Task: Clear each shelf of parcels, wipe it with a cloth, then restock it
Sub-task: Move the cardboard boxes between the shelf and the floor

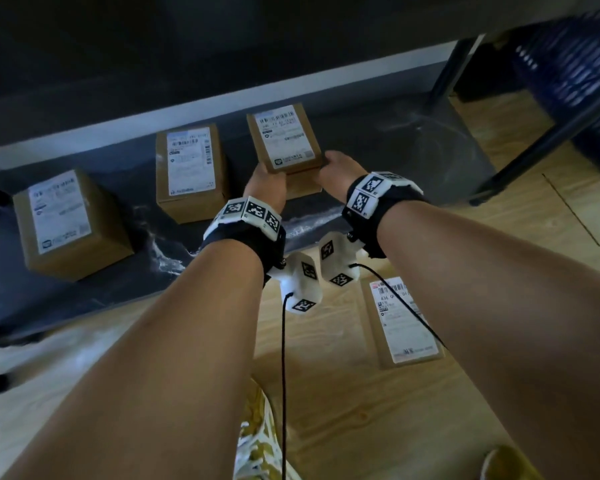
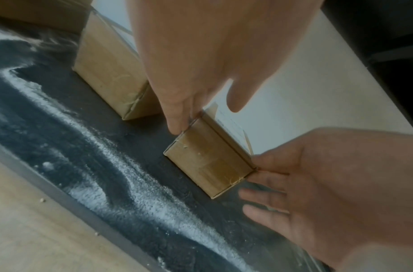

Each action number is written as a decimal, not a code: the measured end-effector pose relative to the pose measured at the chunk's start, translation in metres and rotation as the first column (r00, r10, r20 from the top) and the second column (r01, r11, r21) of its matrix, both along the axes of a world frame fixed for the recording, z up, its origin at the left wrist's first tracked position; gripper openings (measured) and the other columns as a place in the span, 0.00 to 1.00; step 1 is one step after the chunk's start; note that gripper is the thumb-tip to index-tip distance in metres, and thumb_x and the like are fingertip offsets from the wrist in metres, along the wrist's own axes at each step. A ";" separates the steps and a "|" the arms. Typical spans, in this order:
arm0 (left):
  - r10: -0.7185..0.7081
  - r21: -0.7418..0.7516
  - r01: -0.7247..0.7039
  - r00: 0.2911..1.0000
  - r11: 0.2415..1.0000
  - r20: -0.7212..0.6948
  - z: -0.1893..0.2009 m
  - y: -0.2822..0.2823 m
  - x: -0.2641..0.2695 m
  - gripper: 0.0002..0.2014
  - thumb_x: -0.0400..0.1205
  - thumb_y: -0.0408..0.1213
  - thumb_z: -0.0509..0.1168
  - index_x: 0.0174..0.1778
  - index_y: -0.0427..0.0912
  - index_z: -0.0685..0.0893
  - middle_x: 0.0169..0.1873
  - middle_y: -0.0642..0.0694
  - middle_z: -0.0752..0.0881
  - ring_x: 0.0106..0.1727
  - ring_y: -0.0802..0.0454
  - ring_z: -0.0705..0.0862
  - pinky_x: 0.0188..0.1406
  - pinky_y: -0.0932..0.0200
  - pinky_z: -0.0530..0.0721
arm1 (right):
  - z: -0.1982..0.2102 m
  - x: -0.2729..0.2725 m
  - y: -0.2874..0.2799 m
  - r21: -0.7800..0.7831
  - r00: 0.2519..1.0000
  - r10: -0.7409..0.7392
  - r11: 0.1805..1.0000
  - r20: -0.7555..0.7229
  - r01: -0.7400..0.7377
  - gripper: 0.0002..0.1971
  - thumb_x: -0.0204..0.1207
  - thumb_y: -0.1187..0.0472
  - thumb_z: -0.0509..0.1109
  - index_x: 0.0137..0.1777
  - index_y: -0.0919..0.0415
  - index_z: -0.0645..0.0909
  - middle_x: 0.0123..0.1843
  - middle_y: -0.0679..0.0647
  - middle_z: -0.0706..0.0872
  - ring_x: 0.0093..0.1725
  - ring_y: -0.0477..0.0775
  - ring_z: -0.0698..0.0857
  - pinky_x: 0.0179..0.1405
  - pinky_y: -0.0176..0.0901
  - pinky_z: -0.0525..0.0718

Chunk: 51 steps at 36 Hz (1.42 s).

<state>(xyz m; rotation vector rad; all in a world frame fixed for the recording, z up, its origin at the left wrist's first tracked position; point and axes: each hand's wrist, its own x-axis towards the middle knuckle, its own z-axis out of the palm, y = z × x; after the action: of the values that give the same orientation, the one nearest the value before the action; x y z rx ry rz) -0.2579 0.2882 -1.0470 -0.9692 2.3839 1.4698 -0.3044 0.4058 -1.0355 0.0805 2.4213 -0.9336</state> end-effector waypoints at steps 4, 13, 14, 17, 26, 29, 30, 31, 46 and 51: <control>0.041 0.011 -0.042 0.999 0.999 0.024 -0.004 -0.013 -0.002 0.23 0.85 0.37 0.56 0.75 0.33 0.67 0.65 0.32 0.79 0.64 0.34 0.80 0.52 0.50 0.77 | -0.001 -0.005 -0.003 -0.048 1.000 -0.027 0.998 0.002 0.027 0.19 0.81 0.63 0.59 0.71 0.60 0.77 0.62 0.58 0.83 0.59 0.61 0.83 0.62 0.52 0.82; 0.060 0.064 -0.057 0.997 0.996 -0.043 0.007 -0.012 0.025 0.19 0.85 0.35 0.57 0.69 0.30 0.77 0.66 0.31 0.80 0.67 0.34 0.79 0.66 0.43 0.80 | 0.005 0.011 0.002 -0.111 0.982 -0.140 0.986 -0.123 0.127 0.07 0.78 0.58 0.66 0.55 0.55 0.78 0.51 0.52 0.85 0.50 0.57 0.85 0.52 0.52 0.86; 0.074 0.061 -0.071 0.996 0.996 -0.051 0.009 -0.012 0.031 0.19 0.84 0.35 0.57 0.69 0.30 0.77 0.66 0.31 0.80 0.67 0.35 0.79 0.66 0.43 0.80 | 0.007 0.016 0.004 -0.117 0.982 -0.137 0.986 -0.131 0.122 0.07 0.77 0.57 0.67 0.53 0.54 0.78 0.49 0.52 0.85 0.49 0.56 0.85 0.52 0.53 0.86; 0.127 0.059 -0.122 0.987 0.991 -0.095 0.015 -0.012 0.052 0.19 0.83 0.35 0.60 0.69 0.35 0.78 0.64 0.35 0.82 0.65 0.38 0.82 0.65 0.46 0.81 | 0.014 0.034 0.010 -0.127 0.984 -0.120 0.986 -0.129 0.104 0.09 0.76 0.54 0.70 0.53 0.54 0.77 0.47 0.51 0.83 0.48 0.56 0.85 0.52 0.55 0.87; 0.090 0.087 -0.088 0.996 0.992 -0.020 0.028 0.003 0.128 0.09 0.70 0.34 0.71 0.45 0.42 0.89 0.41 0.43 0.90 0.46 0.44 0.89 0.55 0.47 0.87 | 0.045 0.111 0.037 -0.132 0.994 -0.059 0.990 -0.089 0.047 0.22 0.71 0.52 0.75 0.64 0.55 0.82 0.56 0.51 0.87 0.53 0.55 0.87 0.58 0.55 0.86; 0.144 0.142 -0.136 0.988 0.980 -0.050 0.035 0.017 0.150 0.16 0.70 0.32 0.71 0.54 0.44 0.89 0.43 0.46 0.90 0.48 0.44 0.89 0.57 0.47 0.86 | 0.053 0.136 0.049 -0.121 0.999 -0.014 0.993 -0.052 0.007 0.16 0.71 0.54 0.73 0.58 0.54 0.86 0.52 0.51 0.89 0.50 0.54 0.87 0.58 0.53 0.86; 0.160 0.139 -0.151 0.985 0.979 -0.060 0.037 0.022 0.158 0.19 0.72 0.30 0.71 0.60 0.43 0.87 0.43 0.46 0.89 0.49 0.44 0.88 0.57 0.48 0.86 | 0.054 0.144 0.053 -0.116 0.999 -0.005 0.993 -0.040 0.000 0.15 0.71 0.55 0.73 0.58 0.54 0.86 0.51 0.51 0.89 0.49 0.54 0.87 0.57 0.52 0.86; 0.166 0.138 -0.155 0.984 0.978 -0.072 0.038 0.026 0.164 0.21 0.74 0.29 0.71 0.64 0.42 0.85 0.44 0.46 0.88 0.50 0.44 0.88 0.58 0.49 0.86 | 0.054 0.152 0.058 -0.114 1.000 -0.006 0.993 -0.030 0.002 0.15 0.71 0.55 0.73 0.58 0.54 0.85 0.52 0.51 0.89 0.49 0.54 0.87 0.57 0.52 0.86; -0.003 0.025 0.000 0.993 1.000 0.119 0.004 0.057 0.244 0.14 0.75 0.32 0.68 0.55 0.46 0.89 0.38 0.49 0.89 0.41 0.50 0.88 0.47 0.53 0.89 | 0.018 0.223 0.080 0.067 0.988 0.036 0.997 0.147 -0.047 0.13 0.76 0.57 0.71 0.57 0.63 0.82 0.51 0.58 0.87 0.45 0.56 0.86 0.47 0.46 0.85; -0.033 0.050 0.026 0.988 0.998 0.154 -0.023 0.050 0.256 0.12 0.76 0.33 0.69 0.53 0.47 0.89 0.51 0.43 0.90 0.48 0.46 0.88 0.55 0.47 0.87 | -0.007 0.228 0.076 0.113 0.968 0.071 0.988 0.239 -0.101 0.06 0.79 0.59 0.70 0.48 0.61 0.78 0.46 0.55 0.83 0.42 0.54 0.83 0.47 0.43 0.82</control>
<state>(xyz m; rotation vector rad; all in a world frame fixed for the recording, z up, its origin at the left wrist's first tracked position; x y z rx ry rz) -0.0020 0.3380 -1.0698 -0.9936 2.2348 1.3808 -0.0768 0.4815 -1.0423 0.1226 2.2416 -0.6921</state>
